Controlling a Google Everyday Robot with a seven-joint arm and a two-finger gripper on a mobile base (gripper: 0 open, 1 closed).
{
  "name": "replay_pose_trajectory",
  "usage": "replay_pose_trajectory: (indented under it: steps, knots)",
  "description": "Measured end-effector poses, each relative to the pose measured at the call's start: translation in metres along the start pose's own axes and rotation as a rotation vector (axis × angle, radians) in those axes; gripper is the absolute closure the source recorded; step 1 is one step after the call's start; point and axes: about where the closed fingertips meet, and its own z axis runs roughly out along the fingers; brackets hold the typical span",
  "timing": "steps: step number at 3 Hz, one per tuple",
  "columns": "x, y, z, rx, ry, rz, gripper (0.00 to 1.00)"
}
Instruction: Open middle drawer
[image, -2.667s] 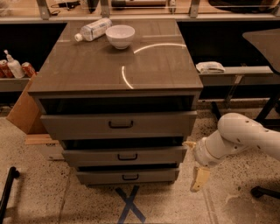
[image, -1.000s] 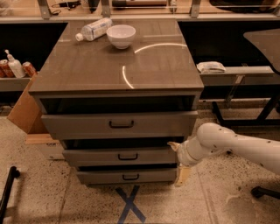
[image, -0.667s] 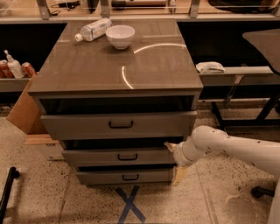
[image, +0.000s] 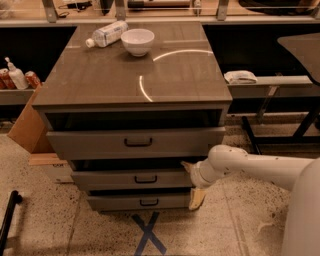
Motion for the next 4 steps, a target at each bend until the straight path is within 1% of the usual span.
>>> replay_pose_trajectory:
  steps: [1,2,3,4]
  knots:
    - [0.001,-0.008,0.019,-0.017,-0.015,-0.004,0.0]
    - [0.001,-0.01,0.031,-0.029,-0.045,-0.013,0.17]
    - [-0.004,-0.005,0.021,0.004,-0.066,-0.027,0.39]
    - [-0.01,0.018,0.006,0.03,-0.103,-0.027,0.64]
